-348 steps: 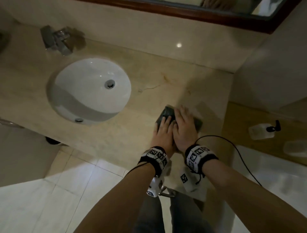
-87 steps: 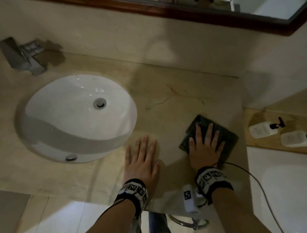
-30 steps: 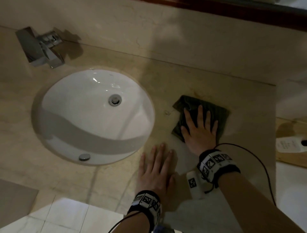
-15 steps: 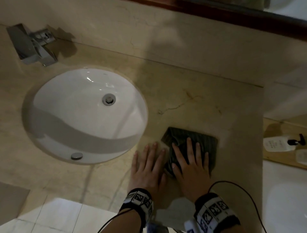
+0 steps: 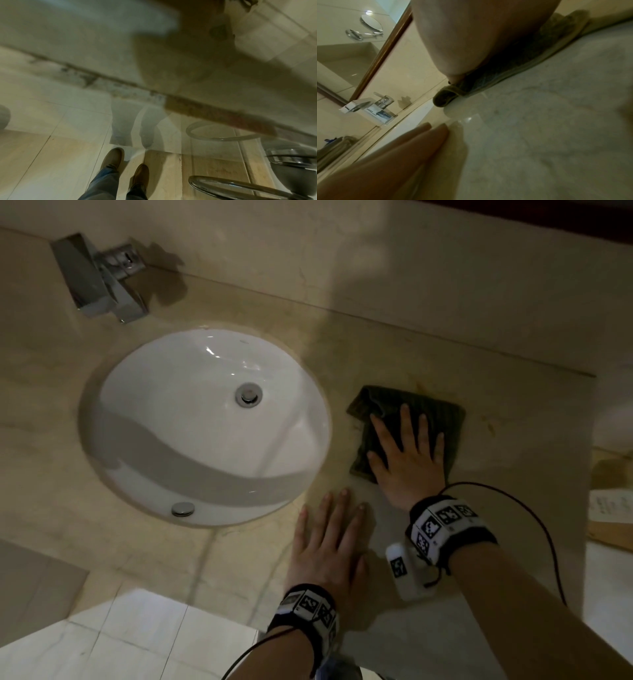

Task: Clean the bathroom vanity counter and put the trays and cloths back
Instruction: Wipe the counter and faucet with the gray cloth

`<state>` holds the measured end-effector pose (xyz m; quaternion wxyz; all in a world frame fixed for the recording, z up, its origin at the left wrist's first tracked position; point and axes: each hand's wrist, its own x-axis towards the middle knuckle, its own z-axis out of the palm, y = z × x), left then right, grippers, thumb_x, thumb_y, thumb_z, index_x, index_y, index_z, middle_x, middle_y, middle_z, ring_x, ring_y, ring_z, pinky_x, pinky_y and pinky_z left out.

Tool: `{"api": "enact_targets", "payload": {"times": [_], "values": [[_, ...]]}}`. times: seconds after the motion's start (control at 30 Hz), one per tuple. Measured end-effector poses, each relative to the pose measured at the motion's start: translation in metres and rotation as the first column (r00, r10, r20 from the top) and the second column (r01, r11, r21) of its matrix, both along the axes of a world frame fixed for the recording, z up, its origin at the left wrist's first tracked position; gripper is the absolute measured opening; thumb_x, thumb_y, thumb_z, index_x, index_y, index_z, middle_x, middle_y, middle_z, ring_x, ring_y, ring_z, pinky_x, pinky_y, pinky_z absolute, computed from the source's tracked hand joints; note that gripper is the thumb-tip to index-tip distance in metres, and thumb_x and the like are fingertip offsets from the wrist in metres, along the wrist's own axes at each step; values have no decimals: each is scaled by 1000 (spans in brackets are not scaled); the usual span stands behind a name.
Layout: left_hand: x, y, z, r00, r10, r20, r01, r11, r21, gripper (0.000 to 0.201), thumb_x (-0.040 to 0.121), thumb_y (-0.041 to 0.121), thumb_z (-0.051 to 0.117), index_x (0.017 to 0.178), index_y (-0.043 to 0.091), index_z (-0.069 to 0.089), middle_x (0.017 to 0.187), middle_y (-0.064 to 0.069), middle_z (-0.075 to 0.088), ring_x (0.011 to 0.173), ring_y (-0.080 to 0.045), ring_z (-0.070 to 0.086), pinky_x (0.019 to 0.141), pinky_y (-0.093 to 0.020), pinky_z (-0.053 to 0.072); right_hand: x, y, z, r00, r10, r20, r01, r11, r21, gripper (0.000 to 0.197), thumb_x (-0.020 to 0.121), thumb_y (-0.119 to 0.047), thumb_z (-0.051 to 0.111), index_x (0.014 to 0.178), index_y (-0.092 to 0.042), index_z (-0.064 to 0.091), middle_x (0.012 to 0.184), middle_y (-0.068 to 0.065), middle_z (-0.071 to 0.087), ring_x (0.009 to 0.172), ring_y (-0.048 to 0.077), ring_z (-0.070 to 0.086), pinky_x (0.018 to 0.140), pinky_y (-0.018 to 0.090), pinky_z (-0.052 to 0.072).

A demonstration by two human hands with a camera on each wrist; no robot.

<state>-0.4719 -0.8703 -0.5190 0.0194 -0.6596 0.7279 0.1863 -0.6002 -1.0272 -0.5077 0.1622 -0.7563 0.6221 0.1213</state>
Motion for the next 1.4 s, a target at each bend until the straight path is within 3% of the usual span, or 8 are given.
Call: {"api": "enact_targets", "payload": {"times": [0.17, 0.37, 0.63, 0.83, 1.13, 1.23, 1.33, 1.4], "values": [[-1, 1, -2, 1000, -7, 18, 7, 1000, 11, 73, 85, 53, 46, 149, 23, 28, 159, -5, 15, 146, -26, 15, 111, -53, 17, -11, 35, 4, 1000, 2, 22, -2, 1000, 22, 57, 97, -55, 13, 147, -47, -14, 157, -2, -26, 146, 28, -17, 117, 52, -9], [-1, 1, -2, 999, -1, 32, 1, 1000, 18, 75, 82, 53, 48, 149, 23, 29, 160, -5, 14, 147, -25, 13, 111, -53, 17, -30, 102, 1, 999, -3, 48, 5, 999, -38, 59, 95, -52, 21, 151, -40, 10, 161, 5, 3, 147, 33, 8, 115, 56, 7], [-1, 0, 0, 1000, 9, 8, -10, 999, 36, 75, 81, 51, 46, 149, 24, 31, 159, -4, 16, 146, -25, 16, 110, -53, 18, -23, 92, -4, 999, -2, 50, 5, 998, -60, 58, 94, -51, 22, 151, -38, 18, 161, 7, 7, 146, 35, 9, 114, 58, 7], [0, 0, -4, 999, -14, 29, 13, 999, 30, 69, 83, 54, 46, 144, 23, 39, 158, -6, 21, 145, -27, 17, 110, -54, 18, 4, 30, -13, 999, -16, 33, 18, 998, -60, 60, 90, -57, 6, 146, -47, -11, 158, 1, -22, 145, 31, -17, 112, 53, -15], [0, -2, -7, 999, 7, -31, -7, 1000, 12, 66, 89, 51, 35, 149, 23, 30, 157, -6, 23, 144, -28, 18, 110, -53, 15, 18, -4, -4, 1000, -6, -1, 6, 1000, 12, 58, 95, -57, 11, 145, -47, -17, 156, -1, -29, 144, 30, -22, 113, 52, -14], [-1, 0, -7, 1000, 3, -14, -3, 1000, -2, 67, 89, 52, 39, 148, 23, 33, 157, -5, 24, 144, -27, 19, 111, -53, 16, 9, -8, 6, 979, -37, 200, 25, 998, 63, 56, 94, -58, 15, 148, -48, 3, 159, -7, -19, 146, 23, -17, 114, 45, -14], [2, -3, -9, 999, 13, -44, -14, 999, -29, 70, 82, 48, 42, 147, 23, 32, 159, -3, 19, 147, -22, 9, 111, -50, 12, -13, -6, 21, 882, -126, 455, 166, 985, -47, 52, 96, -43, 35, 147, -36, 30, 161, -1, 4, 147, 22, 4, 119, 42, 6], [2, -9, -6, 998, -9, -69, 7, 999, -37, 68, 76, 42, 40, 140, 20, 38, 157, -7, 22, 146, -23, 9, 112, -46, 7, -34, -3, 23, 905, -158, 394, 245, 952, -181, 52, 96, -35, 42, 146, -31, 33, 160, 4, 10, 145, 26, 12, 118, 45, 16]]}}
